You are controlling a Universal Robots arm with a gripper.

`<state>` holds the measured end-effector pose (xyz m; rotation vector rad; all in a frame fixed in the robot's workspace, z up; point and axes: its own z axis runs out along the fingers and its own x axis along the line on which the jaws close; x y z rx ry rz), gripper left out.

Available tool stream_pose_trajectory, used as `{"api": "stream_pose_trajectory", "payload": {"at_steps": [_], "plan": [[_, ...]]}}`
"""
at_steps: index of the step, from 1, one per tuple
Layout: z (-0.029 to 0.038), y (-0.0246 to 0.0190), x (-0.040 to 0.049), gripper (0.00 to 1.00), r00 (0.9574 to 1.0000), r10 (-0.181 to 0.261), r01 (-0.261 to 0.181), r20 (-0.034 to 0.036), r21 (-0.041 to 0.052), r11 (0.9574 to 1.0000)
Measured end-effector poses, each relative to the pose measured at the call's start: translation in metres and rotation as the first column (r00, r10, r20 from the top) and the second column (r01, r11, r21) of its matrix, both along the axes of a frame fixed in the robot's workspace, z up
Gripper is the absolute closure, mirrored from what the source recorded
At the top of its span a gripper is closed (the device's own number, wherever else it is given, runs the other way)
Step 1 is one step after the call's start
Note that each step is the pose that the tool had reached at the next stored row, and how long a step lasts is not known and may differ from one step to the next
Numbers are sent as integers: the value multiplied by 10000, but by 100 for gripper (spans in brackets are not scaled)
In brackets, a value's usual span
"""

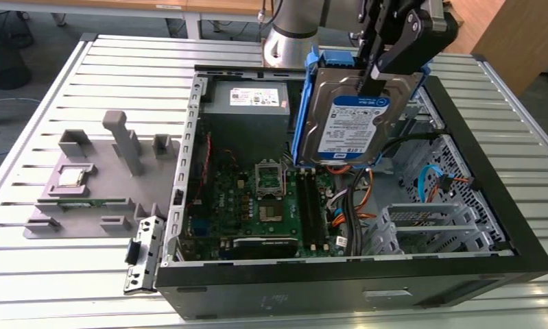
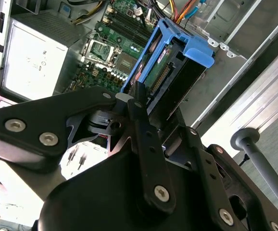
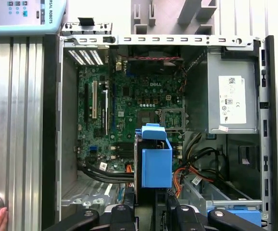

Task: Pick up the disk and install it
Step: 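Pick up the disk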

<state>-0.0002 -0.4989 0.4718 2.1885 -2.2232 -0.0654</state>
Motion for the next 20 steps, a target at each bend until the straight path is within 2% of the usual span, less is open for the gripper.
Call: {"api": "stream_pose_trajectory", "payload": {"at_steps": [20], "plan": [[42,-8,1,65,10000,1,-1,-1,-2,10000]]}}
